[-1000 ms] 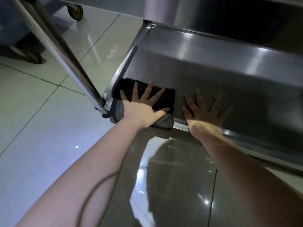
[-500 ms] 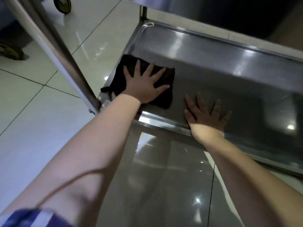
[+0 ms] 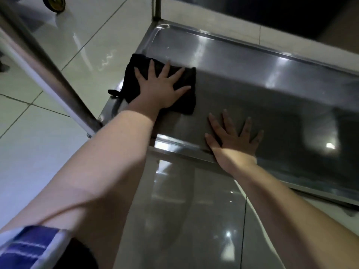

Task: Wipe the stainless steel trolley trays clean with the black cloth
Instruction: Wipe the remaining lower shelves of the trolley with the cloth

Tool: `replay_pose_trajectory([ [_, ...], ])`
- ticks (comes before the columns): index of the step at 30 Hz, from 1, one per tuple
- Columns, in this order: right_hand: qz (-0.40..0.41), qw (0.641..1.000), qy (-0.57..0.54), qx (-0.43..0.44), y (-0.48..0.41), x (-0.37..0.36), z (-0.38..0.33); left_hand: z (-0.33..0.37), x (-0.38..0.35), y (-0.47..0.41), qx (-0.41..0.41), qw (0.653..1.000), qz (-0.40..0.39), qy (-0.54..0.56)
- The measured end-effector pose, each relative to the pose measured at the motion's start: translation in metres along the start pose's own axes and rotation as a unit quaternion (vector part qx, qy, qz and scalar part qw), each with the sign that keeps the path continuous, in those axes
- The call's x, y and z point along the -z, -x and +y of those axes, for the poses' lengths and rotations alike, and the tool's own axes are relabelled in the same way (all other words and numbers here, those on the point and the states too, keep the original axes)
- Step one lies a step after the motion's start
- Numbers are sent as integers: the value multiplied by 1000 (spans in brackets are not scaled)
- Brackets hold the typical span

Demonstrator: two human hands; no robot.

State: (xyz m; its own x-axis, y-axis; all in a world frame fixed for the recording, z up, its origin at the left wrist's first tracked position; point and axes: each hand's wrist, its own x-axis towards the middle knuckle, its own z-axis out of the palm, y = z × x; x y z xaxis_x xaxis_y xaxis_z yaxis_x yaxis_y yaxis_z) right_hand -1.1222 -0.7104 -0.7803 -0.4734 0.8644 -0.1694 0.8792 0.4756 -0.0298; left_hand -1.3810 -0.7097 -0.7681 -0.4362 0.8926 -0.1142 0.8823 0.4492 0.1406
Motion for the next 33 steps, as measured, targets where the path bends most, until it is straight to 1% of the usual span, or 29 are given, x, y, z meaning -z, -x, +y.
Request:
replay_pose_trajectory([
  [3,-1,1000,-13,0,-1,2,-1,2,8,-27,21,999,-36,0],
  [5,-4,1000,-18,-4,0,3,-1,4,11,-15,13,999,-40,-1],
  [7,-2,1000,-22,-3,0,1,-1,4,4,18,-16,1000,-23,5],
  [9,-5,1000,-22,-4,-2,1,-2,1,-4,63,-30,999,-22,-2],
  [11,-5,1000,-16,-5,-1,1,-2,-3,-13,108,-26,999,-36,-15],
  [13,5,1000,-15,1,2,0,-2,-8,-19,128,-10,999,-30,-18],
  [15,11,1000,-18,8,4,0,-1,-12,-16,112,-1,999,-25,-21],
  [19,1,1000,-15,3,1,3,-1,-8,-2,28,-18,1000,1,-7],
  [22,0,1000,-21,1,0,4,-2,-5,6,-22,-31,999,-16,-12],
  [25,0,999,-32,-9,-3,4,-2,-1,9,-31,-30,998,-37,-27],
  [27,-6,999,-32,-11,-4,3,-2,1,8,-8,-32,999,-36,-19],
  [29,-6,1000,-26,-8,-4,2,-2,-2,-1,34,-37,999,-29,-11],
  [31,-1,1000,-25,-6,-5,0,-1,-8,-13,85,-24,999,-22,-21],
  [33,1,1000,-26,-2,-5,-1,0,-12,-18,118,-1,999,-18,-38],
])
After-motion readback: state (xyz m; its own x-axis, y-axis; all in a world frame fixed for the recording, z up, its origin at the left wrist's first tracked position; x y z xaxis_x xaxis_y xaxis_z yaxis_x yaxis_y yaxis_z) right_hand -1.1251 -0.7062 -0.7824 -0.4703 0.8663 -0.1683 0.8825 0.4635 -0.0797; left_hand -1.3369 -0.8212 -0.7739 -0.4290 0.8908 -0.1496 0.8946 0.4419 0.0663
